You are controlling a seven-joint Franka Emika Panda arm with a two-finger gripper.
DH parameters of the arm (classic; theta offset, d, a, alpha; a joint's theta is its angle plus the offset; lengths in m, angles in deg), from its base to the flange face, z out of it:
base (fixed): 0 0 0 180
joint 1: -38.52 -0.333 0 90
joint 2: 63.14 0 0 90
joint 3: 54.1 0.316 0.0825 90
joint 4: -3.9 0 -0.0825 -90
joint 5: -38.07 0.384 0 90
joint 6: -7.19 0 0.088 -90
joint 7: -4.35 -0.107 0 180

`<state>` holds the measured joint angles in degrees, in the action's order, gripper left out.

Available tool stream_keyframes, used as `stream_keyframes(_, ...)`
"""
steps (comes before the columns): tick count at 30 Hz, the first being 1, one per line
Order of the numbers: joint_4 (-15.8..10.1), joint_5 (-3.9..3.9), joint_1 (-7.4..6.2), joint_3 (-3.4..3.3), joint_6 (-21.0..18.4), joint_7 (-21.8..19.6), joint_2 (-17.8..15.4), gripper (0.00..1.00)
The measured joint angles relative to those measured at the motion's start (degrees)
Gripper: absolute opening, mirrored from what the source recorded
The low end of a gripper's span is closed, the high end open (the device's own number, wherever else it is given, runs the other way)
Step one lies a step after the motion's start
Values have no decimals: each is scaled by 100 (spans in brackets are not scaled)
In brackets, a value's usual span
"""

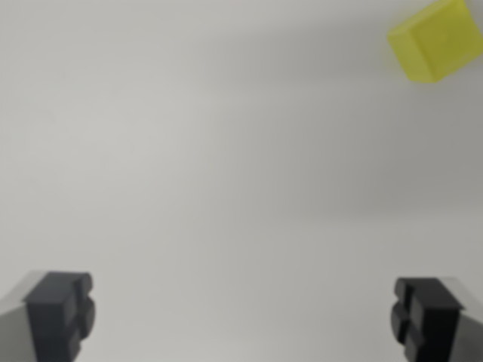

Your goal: Pick yellow cube

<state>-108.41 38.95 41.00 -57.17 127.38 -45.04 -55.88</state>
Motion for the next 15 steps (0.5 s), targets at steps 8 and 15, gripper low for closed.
stream_keyframes(8, 23, 3, 30, -1, 29, 140, 61, 100)
stream_keyframes(15, 22, 18, 148, -3, 217, 494, 253, 100)
